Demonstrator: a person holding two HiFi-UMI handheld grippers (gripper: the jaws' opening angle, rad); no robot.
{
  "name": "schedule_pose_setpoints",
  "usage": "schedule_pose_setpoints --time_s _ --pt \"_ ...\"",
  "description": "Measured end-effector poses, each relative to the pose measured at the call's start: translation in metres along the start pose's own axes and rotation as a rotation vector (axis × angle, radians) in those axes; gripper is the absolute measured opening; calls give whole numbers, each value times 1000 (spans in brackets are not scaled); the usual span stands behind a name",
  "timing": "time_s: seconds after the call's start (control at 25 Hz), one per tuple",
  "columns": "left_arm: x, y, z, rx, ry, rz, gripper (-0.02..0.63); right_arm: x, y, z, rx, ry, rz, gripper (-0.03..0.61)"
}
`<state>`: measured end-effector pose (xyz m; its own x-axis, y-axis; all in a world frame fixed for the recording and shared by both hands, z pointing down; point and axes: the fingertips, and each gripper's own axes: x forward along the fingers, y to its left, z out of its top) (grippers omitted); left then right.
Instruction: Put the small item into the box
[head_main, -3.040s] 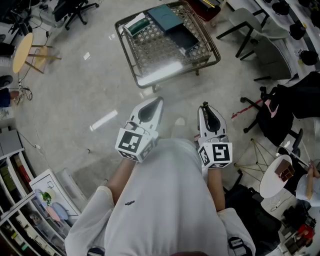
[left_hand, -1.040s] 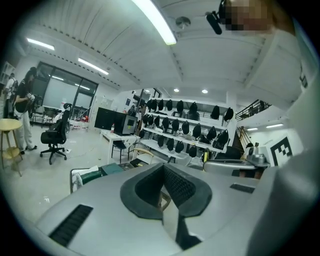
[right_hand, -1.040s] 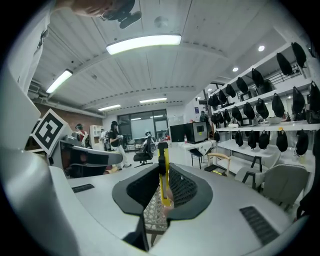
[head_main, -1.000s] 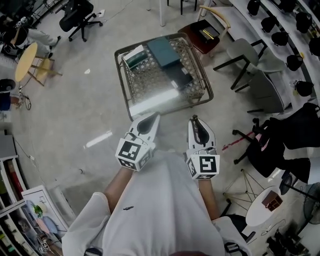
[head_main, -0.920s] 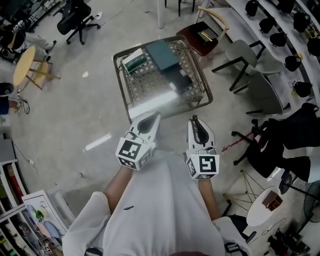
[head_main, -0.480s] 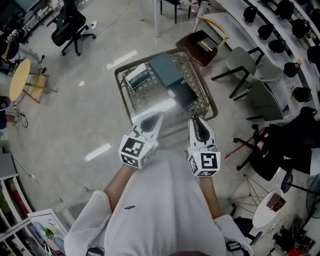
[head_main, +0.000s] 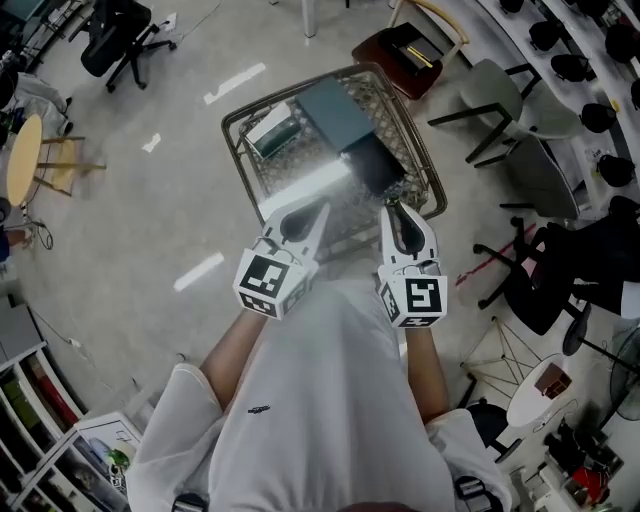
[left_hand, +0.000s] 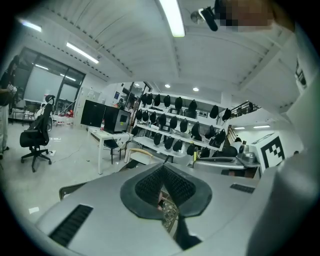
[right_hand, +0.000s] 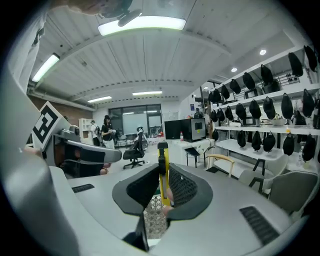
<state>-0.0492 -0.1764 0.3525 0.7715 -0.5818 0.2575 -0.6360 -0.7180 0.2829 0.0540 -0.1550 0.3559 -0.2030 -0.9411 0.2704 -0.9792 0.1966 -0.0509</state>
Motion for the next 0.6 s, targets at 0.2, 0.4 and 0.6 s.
schedule_pose_setpoints --time_s 0.2,0.4,0.6 --pt "25 14 -8 -30 19 23 2 22 -15 -11 10 30 1 51" --pt "50 21 -24 -30 34 44 2 40 -29 -31 41 60 17 51" --pt "67 25 -41 -37 60 56 2 61 -45 -57 96 104 25 51"
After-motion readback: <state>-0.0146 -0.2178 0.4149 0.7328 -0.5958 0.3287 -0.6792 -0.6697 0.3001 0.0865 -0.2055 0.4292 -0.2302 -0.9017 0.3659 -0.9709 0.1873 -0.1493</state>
